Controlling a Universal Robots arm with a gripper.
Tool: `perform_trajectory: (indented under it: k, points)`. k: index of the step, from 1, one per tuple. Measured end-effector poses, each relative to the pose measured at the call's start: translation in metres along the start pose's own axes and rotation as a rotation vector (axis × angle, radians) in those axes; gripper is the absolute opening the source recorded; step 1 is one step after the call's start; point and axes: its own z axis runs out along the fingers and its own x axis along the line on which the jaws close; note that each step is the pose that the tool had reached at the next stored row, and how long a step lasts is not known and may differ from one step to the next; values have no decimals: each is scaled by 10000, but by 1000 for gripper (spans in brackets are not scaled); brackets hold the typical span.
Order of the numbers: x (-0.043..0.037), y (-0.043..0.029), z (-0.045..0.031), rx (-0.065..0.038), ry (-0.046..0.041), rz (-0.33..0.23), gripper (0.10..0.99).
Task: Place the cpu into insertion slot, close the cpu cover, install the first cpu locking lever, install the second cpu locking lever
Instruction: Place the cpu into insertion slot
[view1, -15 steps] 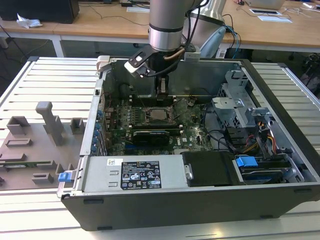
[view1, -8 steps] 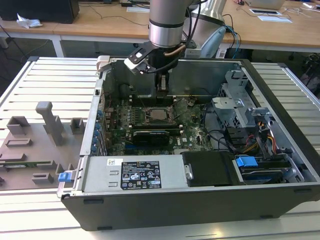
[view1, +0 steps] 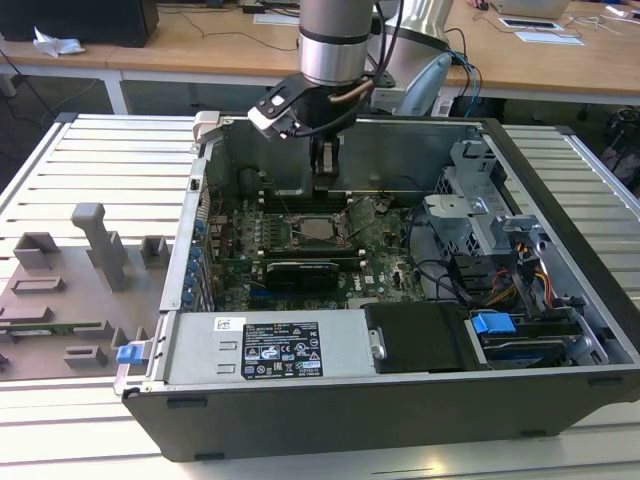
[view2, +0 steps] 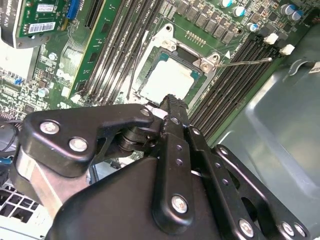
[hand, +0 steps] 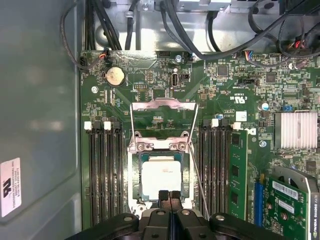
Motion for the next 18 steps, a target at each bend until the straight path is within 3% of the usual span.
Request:
perform_trajectory:
  k: [7, 18]
  points:
    - [-3, 0, -76, 0, 0, 1, 106]
    - [-17, -2, -358, 0, 0, 0, 106]
